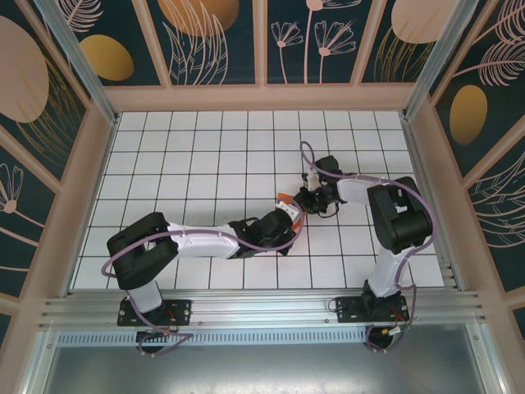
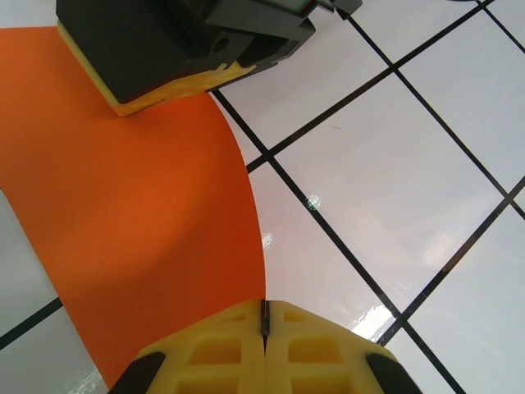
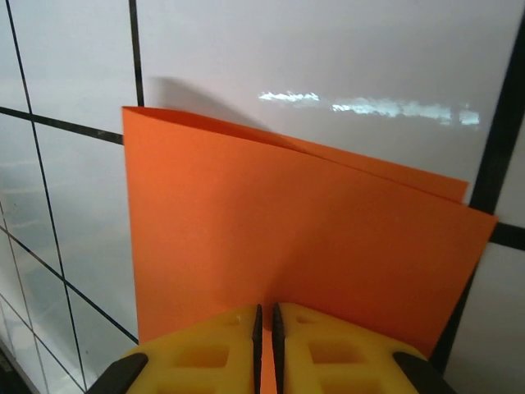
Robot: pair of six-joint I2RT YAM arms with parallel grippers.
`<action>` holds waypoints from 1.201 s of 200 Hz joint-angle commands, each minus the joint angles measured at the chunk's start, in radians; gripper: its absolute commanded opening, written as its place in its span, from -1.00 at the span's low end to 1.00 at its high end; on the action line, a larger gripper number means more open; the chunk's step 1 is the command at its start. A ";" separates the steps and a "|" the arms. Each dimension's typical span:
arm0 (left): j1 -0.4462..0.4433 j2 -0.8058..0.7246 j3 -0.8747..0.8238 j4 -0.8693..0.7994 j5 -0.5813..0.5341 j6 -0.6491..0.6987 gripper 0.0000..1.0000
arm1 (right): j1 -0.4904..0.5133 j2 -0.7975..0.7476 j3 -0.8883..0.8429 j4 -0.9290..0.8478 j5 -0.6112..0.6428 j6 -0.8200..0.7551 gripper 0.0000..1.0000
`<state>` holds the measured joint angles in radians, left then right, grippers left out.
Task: Fold a paper plane with a square sheet of paper (pick it up from the middle)
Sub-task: Third fold the triangle at the center of the table.
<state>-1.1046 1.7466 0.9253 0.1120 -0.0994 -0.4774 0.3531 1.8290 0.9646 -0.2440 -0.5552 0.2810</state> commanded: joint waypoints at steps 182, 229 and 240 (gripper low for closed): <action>0.175 0.063 0.000 0.036 0.211 0.030 -0.95 | 0.048 0.036 0.023 -0.077 0.075 -0.151 -0.67; 0.178 0.080 0.022 0.039 0.201 0.049 -0.93 | 0.053 0.037 0.027 -0.072 0.069 -0.142 -0.66; 0.178 0.081 0.028 0.037 0.197 0.056 -0.93 | 0.052 0.039 0.026 -0.071 0.067 -0.141 -0.66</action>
<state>-0.9348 1.8046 0.9207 0.1310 0.1047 -0.4564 0.3893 1.8313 0.9867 -0.2672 -0.5125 0.1543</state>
